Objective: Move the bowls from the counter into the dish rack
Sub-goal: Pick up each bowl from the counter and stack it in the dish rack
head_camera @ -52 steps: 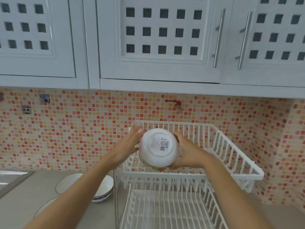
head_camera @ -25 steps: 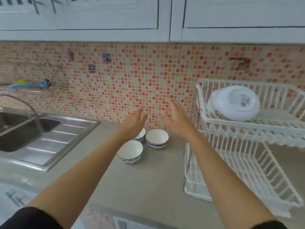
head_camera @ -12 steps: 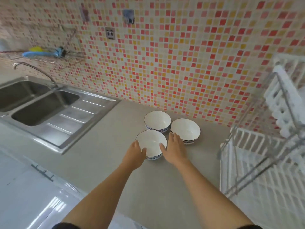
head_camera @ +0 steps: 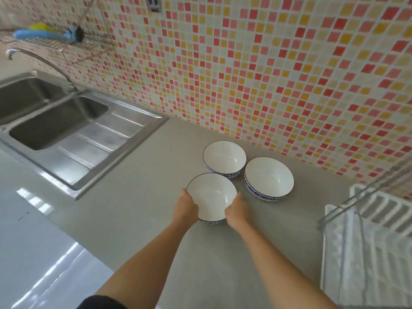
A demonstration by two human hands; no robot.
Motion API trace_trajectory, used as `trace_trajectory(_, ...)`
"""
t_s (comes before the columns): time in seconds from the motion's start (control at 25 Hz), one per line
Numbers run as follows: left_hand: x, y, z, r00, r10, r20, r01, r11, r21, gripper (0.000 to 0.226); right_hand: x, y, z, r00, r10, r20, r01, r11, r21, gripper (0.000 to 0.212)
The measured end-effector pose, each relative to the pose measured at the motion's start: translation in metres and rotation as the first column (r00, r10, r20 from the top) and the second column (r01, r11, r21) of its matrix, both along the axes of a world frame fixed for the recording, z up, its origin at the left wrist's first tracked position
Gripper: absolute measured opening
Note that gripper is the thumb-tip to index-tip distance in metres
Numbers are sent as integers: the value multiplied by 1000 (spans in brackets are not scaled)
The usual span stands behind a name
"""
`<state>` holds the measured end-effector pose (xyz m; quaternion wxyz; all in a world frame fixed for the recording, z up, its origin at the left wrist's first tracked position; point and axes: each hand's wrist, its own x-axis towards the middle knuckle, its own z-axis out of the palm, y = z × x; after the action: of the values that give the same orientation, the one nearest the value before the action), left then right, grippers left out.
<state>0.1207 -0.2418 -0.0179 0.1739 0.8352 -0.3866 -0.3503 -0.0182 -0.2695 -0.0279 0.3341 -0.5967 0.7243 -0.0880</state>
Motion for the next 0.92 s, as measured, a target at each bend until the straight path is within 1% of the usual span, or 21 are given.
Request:
trace_trajectory(0.08,-2,7,8,1000,-11,1,11,1000,-23,38,1,6,4,999,-5,37,5,1000,-3,30)
trace_trajectory(0.16,-1,18,17,1000,1,6,0,996,-91,44,0,17,12,996,-17,87,21,999,-46,22)
trace_trajectory(0.24,0,31,31,1000,12,-17,-15,977,-211,45,-1,30,28,987,-24,158,42,992,-116,13)
trace_trajectory(0.28,-1,37,41,999,17,-40,-28,955,-296,38,-1,36,39,978,-26,206,58,987,-153,12)
trace_trajectory(0.32,-2,46,57,996,24,-89,-55,928,-369,28,-2,43,55,963,-25,269,79,978,-193,21)
trace_trajectory(0.36,-2,54,73,987,27,-158,-94,894,-437,24,-3,51,76,938,-30,346,109,971,-214,35)
trace_trajectory(0.4,-3,64,93,969,22,-248,-142,867,-478,29,-3,60,98,902,-42,429,143,968,-208,46)
trace_trajectory(0.44,-3,73,109,946,-1,-323,-177,835,-522,38,-3,69,121,861,-52,506,169,967,-189,53)
trace_trajectory(0.48,-4,83,127,915,-24,-403,-219,810,-544,51,-4,78,142,809,-56,585,195,965,-177,54)
trace_trajectory(0.56,-8,100,156,835,-66,-546,-309,764,-566,82,-8,97,181,689,-37,724,260,945,-199,44)
trace_trajectory(0.6,-10,108,169,795,-95,-599,-347,738,-578,86,-11,107,198,649,-15,761,284,932,-225,37)
trace_trajectory(0.64,-15,120,187,759,-139,-636,-377,703,-603,77,-16,119,213,624,25,781,297,917,-267,33)
trace_trajectory(0.72,-28,143,218,698,-274,-662,-391,629,-672,45,-30,145,242,600,109,792,292,893,-344,32)
trace_trajectory(0.76,-35,151,231,676,-347,-650,-381,590,-712,39,-38,158,257,591,141,795,290,882,-372,32)
trace_trajectory(0.88,-58,173,271,640,-525,-561,-322,480,-816,49,-72,195,306,552,255,794,301,827,-475,25)
trace_trajectory(0.92,-67,180,283,629,-577,-521,-298,440,-847,49,-86,205,321,553,283,784,297,812,-503,27)
